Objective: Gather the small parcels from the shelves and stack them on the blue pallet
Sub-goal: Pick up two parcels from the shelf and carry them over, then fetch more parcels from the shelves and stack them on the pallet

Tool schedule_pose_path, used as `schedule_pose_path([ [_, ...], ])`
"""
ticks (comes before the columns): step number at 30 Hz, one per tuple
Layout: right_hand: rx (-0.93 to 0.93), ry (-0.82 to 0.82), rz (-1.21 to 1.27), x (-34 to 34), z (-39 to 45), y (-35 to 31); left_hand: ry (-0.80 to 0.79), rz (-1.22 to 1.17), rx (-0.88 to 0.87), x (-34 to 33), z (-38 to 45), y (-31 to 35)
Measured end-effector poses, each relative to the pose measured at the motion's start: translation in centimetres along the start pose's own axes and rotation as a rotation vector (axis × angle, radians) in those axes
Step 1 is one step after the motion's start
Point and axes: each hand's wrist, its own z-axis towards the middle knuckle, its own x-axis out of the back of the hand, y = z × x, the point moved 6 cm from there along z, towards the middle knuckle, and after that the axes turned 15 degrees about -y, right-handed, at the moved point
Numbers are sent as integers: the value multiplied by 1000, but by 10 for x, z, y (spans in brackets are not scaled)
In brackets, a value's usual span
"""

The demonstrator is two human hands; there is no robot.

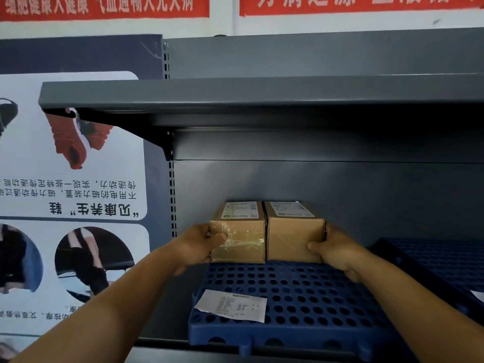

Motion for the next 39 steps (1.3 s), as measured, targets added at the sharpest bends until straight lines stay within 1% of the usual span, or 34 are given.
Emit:
schedule_pose_path([
  [4, 14, 12, -32, -5, 2, -4, 31, -1, 10, 2, -1, -3],
  [8, -20, 24, -10, -9, -3, -5, 79, 107, 5, -1, -3, 0],
  [11, -31, 59, -28, -10, -20, -6, 61, 181, -16, -5, -11, 6],
  [13, -21, 87, -52, -10, -35, -9, 132, 244, 15, -4, -21, 10],
  [15, -9, 108, -74, -13, -56, -11, 274, 323, 17, -5, -39, 19],
  [16, 2, 123, -84, -15, -67, -12, 319, 357, -23, -8, -48, 26],
  [18, 12, 166, -93, -20, -94, -16, 330, 402, -130, -24, -69, 42],
  [20, 0, 212, -113, -25, -125, -21, 268, 443, -202, -47, -88, 55],
  [24, -64, 288, -215, -40, -190, -23, 76, 540, -292, -104, -129, 65],
  [28, -184, 355, -374, -56, -255, -12, -123, 671, -336, -160, -167, 62],
  [32, -346, 401, -540, -65, -320, 11, -329, 782, -360, -214, -201, 58],
  [35, -441, 467, -542, -62, -368, 29, -435, 780, -401, -252, -224, 62],
  [39, -520, 557, -498, -52, -435, 43, -523, 756, -506, -306, -253, 81],
])
